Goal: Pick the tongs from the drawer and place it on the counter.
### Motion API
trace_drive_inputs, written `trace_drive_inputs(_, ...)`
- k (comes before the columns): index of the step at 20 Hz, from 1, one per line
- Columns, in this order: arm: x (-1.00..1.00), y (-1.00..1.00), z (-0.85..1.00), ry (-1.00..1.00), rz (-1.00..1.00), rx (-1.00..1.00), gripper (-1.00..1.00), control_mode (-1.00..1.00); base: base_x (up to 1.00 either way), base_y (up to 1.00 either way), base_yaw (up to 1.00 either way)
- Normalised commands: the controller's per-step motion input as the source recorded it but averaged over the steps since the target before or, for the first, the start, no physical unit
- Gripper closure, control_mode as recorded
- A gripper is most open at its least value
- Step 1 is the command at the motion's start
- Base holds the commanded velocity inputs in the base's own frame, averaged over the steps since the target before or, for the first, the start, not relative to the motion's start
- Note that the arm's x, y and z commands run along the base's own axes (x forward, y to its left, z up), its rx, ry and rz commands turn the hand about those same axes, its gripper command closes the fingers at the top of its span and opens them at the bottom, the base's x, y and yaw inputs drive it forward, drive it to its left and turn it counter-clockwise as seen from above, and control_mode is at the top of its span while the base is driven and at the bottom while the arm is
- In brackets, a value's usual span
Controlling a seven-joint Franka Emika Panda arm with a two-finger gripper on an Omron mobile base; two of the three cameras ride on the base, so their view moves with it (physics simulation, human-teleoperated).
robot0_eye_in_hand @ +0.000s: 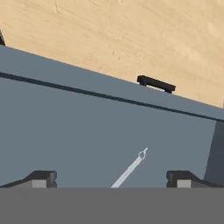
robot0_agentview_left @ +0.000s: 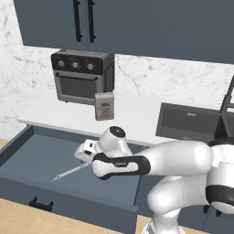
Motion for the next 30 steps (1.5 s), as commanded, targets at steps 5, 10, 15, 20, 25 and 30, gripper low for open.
trace_drive_inputs(5,0.05,0.37,-0.05,0.01,0.03,-0.19,-1.00,-1.00,0.00,0.00,0.00)
trace_drive_inputs(10,0.50,0.03,-0.21,0.00,-0.08,-0.14,-1.00,-1.00,0.00,0.00,0.00)
trace_drive_inputs(15,0.14,0.02,-0.25,0.06,0.00,-0.10,-1.00,-1.00,0.00,0.00,0.00)
trace_drive_inputs(20,0.14,0.11,-0.44,0.03,-0.01,-0.04,-1.00,-1.00,0.00,0.00,0.00)
trace_drive_inputs(25,0.12,0.13,-0.38,0.03,-0.02,-0.01,-1.00,-1.00,0.00,0.00,0.00)
trace_drive_inputs(30,0.22,0.39,-0.03,0.00,-0.03,-0.03,-1.00,-1.00,0.00,0.00,0.00)
